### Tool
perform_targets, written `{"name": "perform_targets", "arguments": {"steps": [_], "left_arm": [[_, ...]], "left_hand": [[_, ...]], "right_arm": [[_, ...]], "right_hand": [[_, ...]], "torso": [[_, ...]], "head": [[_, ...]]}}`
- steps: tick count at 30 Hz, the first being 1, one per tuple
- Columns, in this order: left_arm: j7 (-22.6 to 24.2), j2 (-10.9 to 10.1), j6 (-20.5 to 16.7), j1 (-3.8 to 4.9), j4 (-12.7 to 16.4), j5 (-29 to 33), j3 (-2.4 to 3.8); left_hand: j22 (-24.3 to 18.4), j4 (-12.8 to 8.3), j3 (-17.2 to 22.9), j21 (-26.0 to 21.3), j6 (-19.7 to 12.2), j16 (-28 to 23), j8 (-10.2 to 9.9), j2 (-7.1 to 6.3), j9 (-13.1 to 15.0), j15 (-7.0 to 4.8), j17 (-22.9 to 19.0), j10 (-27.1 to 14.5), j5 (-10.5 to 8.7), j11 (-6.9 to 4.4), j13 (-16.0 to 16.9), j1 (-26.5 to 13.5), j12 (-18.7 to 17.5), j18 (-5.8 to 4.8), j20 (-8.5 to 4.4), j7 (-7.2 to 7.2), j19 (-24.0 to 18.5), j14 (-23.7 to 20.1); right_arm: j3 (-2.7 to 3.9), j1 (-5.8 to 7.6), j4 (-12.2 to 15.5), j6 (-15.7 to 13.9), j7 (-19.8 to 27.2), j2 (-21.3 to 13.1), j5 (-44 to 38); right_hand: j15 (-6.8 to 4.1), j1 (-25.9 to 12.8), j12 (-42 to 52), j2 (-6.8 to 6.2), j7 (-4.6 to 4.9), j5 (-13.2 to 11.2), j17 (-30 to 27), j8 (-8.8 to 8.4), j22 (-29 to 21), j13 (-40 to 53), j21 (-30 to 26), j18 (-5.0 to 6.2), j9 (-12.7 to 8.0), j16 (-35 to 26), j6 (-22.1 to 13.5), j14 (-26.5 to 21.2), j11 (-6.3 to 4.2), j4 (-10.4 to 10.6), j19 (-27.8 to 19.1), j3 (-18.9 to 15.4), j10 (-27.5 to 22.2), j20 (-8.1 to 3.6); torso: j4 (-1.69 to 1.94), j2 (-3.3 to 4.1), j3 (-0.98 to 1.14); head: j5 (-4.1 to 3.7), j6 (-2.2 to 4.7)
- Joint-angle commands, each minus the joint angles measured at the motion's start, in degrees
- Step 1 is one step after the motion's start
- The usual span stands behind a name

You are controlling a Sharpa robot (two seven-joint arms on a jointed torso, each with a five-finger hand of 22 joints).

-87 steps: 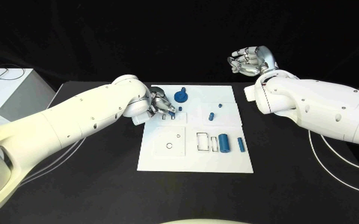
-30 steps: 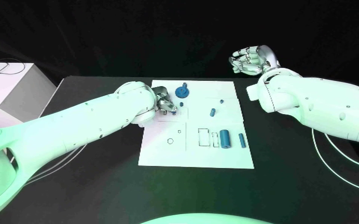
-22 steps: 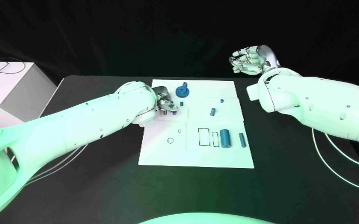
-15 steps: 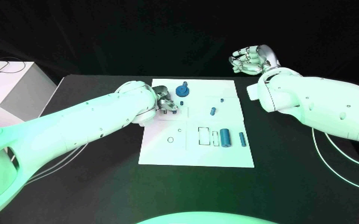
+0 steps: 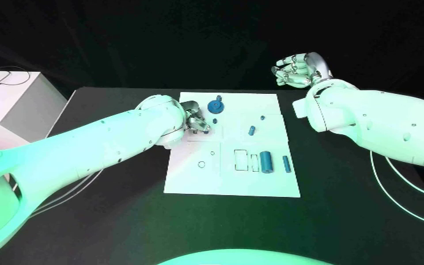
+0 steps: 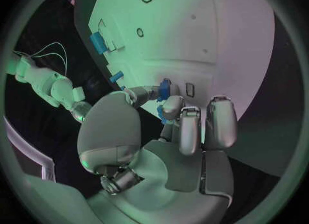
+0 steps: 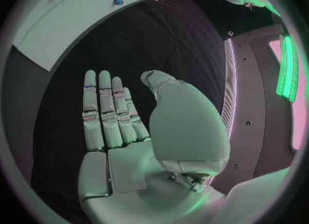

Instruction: Assemble the parts on the task board

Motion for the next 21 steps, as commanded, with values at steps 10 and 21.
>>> {"name": "perform_targets", "arguments": {"steps": [10, 21], "left_arm": [[-0.4, -0.4, 2.3, -0.59, 0.4, -0.6, -0.16], [-0.4, -0.6, 2.9, -0.59, 0.4, -0.7, -0.12]], "left_hand": [[0.1, -8.9, 8.6, 0.3, 2.0, 0.2, 0.1, 0.82, 10.5, -0.45, 15.1, 0.4, 0.16, -0.19, -0.1, 0.3, -0.4, -0.35, -0.17, -1.71, 0.3, 6.0], [0.1, -8.9, 8.6, 0.3, 2.0, 0.2, 0.1, 0.84, 10.5, -0.46, 15.1, 0.4, 0.15, -0.19, -0.1, 0.3, -0.4, -0.34, -0.18, -1.71, 0.3, 6.0]], "right_arm": [[0.01, -0.13, -0.1, 1.2, 0.2, 0.1, -0.6], [0.01, -0.25, -0.2, 1.2, 0.2, 0.1, -0.6]], "right_hand": [[0.13, -0.7, -0.4, -0.18, 1.11, 0.2, -0.2, -0.36, -0.2, -0.2, -0.2, 0.71, -0.1, -0.5, -0.3, -0.5, 0.22, 0.0, -0.6, -0.4, -0.2, -0.11], [0.15, -0.8, -0.4, -0.16, 1.12, 0.2, -0.2, -0.38, -0.3, -0.2, -0.3, 0.71, -0.1, -0.6, -0.3, -0.6, 0.24, 0.0, -0.6, -0.4, -0.2, -0.08]], "torso": [[0.06, -0.03, 0.03], [0.02, -0.03, 0.00]], "head": [[0.13, -0.19], [0.16, -0.29]]}}
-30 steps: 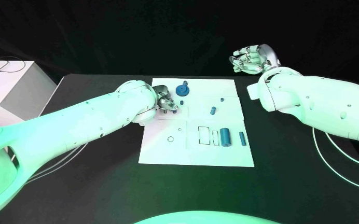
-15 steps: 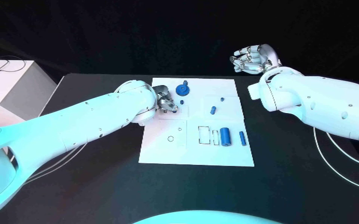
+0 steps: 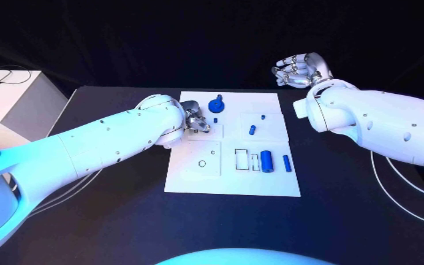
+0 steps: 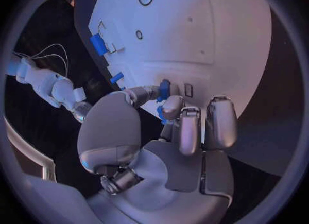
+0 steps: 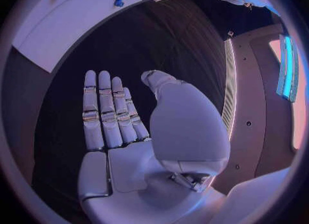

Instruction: Assemble the parts on the task board

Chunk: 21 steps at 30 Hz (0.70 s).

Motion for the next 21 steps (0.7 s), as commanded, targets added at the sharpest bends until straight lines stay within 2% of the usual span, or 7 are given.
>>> {"name": "perform_targets", "arguments": {"steps": [1, 21], "left_arm": [[-0.6, -0.1, 2.6, -0.41, -0.1, -0.2, -0.26], [-0.8, 0.4, 4.6, -0.37, -1.0, -0.1, -0.29]], "left_hand": [[0.0, -8.9, 8.6, 0.3, 2.0, 0.2, 0.4, 0.84, 10.5, -0.46, 15.1, 0.3, 0.40, -0.05, -0.1, 0.3, -0.2, -0.35, -0.18, -1.71, 0.3, 6.0], [0.1, -8.9, 8.5, 0.3, 2.1, 0.2, 0.2, 0.72, 10.4, -0.46, 15.1, 0.2, 0.26, -0.01, -0.4, 0.2, -0.4, -0.37, -0.21, -1.66, 0.4, 6.0]], "right_arm": [[0.01, -0.04, 0.0, 0.8, 0.3, 0.0, -0.6], [0.01, -0.05, 0.2, 0.9, 0.3, -0.2, -0.6]], "right_hand": [[-0.05, -0.6, -0.4, 0.05, 1.15, 0.2, -0.1, -0.38, 0.0, -0.1, -0.3, 0.71, -0.1, -0.3, -0.3, -0.4, 0.24, 0.0, -0.4, -0.4, -0.2, 0.13], [-0.03, -0.6, -0.4, 0.07, 1.16, 0.2, -0.1, -0.40, -0.1, -0.1, -0.3, 0.72, -0.1, -0.4, -0.4, -0.5, 0.25, 0.0, -0.5, -0.5, -0.3, 0.15]], "torso": [[0.01, -0.01, -0.02], [0.00, 0.03, 0.03]], "head": [[-0.01, -0.05], [-0.02, -0.43]]}}
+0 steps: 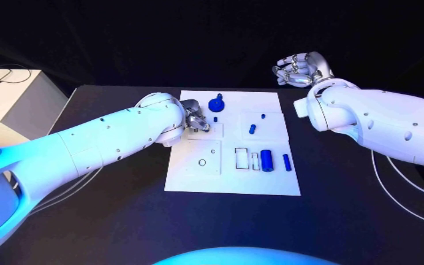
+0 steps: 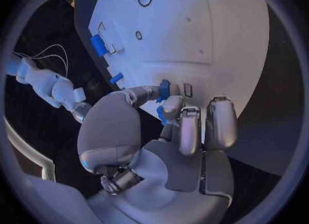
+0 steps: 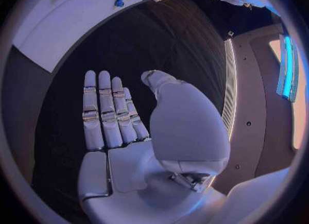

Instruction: Assemble the parts on the task board

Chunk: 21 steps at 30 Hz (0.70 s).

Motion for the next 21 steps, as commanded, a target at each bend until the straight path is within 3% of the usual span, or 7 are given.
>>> {"name": "perform_targets", "arguments": {"steps": [1, 11, 21], "left_arm": [[-1.0, 0.2, 3.6, -0.52, -0.4, -0.1, -0.40], [-1.0, 0.8, 4.4, -0.50, -0.9, 0.1, -0.41], [-0.9, 1.3, 4.8, -0.49, -1.2, 0.1, -0.41]], "left_hand": [[0.1, -8.8, 8.4, 0.4, 2.0, 0.2, 0.2, 0.66, 10.4, -0.45, 15.1, 0.3, -0.01, -0.03, 0.1, 0.2, -0.3, -0.38, -0.21, -1.73, 0.4, 6.0], [0.4, -8.1, 7.1, 0.4, 2.5, 0.2, 0.2, 0.57, 10.3, -0.50, 15.1, 0.9, -0.22, -0.18, 0.1, -0.4, -0.2, -0.46, -0.21, -1.99, 0.6, 6.0], [1.0, -6.9, 4.6, 0.6, 3.2, 0.2, 0.0, 0.32, 10.2, -0.80, 15.1, 2.0, -0.27, -0.58, 1.3, -1.3, 0.5, -0.61, -0.40, -2.55, 1.2, 6.0]], "right_arm": [[0.01, -0.02, 0.1, 0.8, 0.4, 0.0, -0.6], [0.01, -0.02, 0.1, 0.9, 0.4, 0.0, -0.6], [0.01, -0.02, 0.3, 1.0, 0.3, 0.1, -0.5]], "right_hand": [[-0.03, -0.6, -0.2, 0.07, 1.17, 0.2, -0.1, -0.17, -0.1, -0.1, -0.3, 0.72, -0.1, -0.4, -0.4, -0.5, 0.26, 0.1, -0.3, -0.3, -0.3, -0.05], [0.00, -0.6, -0.2, 0.13, 1.19, 0.2, -0.1, -0.22, -0.2, -0.2, -0.2, 0.73, -0.1, -0.5, -0.4, -0.5, 0.29, 0.1, -0.4, -0.4, -0.3, 0.00], [0.00, -0.6, -0.2, 0.13, 1.19, 0.2, -0.1, -0.22, -0.2, -0.2, -0.2, 0.73, -0.1, -0.5, -0.4, -0.5, 0.29, 0.1, -0.4, -0.4, -0.3, 0.00]], "torso": [[0.00, 0.04, 0.02], [-0.04, 0.01, 0.15], [-0.02, 0.02, 0.14]], "head": [[-0.08, -0.16], [0.00, -0.24], [0.00, -0.30]]}}
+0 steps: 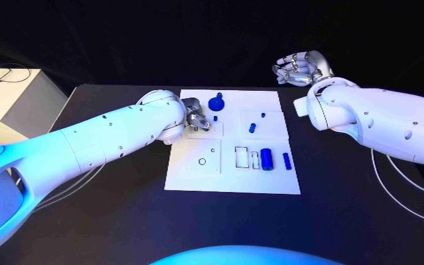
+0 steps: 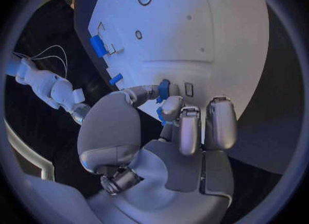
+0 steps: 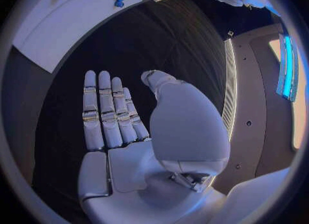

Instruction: Assemble the parts on the task board

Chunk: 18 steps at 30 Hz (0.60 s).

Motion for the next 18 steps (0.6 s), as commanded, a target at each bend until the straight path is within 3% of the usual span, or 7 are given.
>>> {"name": "perform_targets", "arguments": {"steps": [1, 8, 18], "left_arm": [[-0.7, 0.5, 3.4, -0.76, -0.2, 0.5, -0.52], [-0.7, 0.8, 3.4, -0.75, -0.6, 0.5, -0.53], [-0.7, 1.2, 3.2, -0.75, -1.0, 0.5, -0.53]], "left_hand": [[0.2, -5.7, 5.3, 0.3, 2.5, 0.2, 0.0, -0.13, 10.1, -0.42, 15.1, 0.4, -0.27, -0.09, 0.4, -0.9, 0.4, -0.62, -0.13, -2.22, 0.5, 5.9], [0.2, -4.9, 3.8, 0.3, 2.8, 0.2, -0.2, -0.26, 10.0, -0.58, 15.1, 0.5, -0.38, -0.26, 0.5, -1.3, 0.4, -0.63, -0.27, -2.45, 0.5, 5.9], [0.3, -3.6, 1.2, 0.2, 3.4, 0.2, -0.5, -0.26, 9.8, -0.77, 15.1, 0.5, -0.60, -0.45, 0.7, -1.8, 0.6, -0.66, -0.46, -2.70, 0.6, 5.9]], "right_arm": [[0.01, -0.02, 0.2, 0.9, 0.3, 0.0, -0.4], [0.01, -0.02, 0.3, 0.9, 0.3, 0.1, -0.4], [0.01, -0.02, 0.3, 1.0, 0.3, 0.1, -0.4]], "right_hand": [[0.00, -0.6, -0.2, 0.13, 1.20, 0.2, 0.0, -0.22, -0.1, -0.1, -0.2, 0.73, -0.1, -0.2, -0.4, -0.5, 0.07, 0.1, -0.4, -0.4, -0.1, 0.00], [0.00, -0.6, -0.2, 0.13, 1.20, 0.2, 0.0, -0.22, -0.1, -0.1, -0.2, 0.73, -0.1, -0.2, -0.4, -0.5, 0.07, 0.1, -0.4, -0.4, -0.1, 0.00], [0.00, -0.6, -0.2, 0.13, 1.20, 0.2, 0.0, -0.22, -0.1, -0.1, -0.2, 0.73, -0.1, -0.2, -0.4, -0.5, 0.07, 0.1, -0.4, -0.4, -0.1, 0.00]], "torso": [[0.02, 0.00, 0.04], [0.01, 0.02, -0.08], [0.03, 0.04, -0.06]], "head": [[0.02, -0.08], [0.02, -0.15], [-0.05, -0.34]]}}
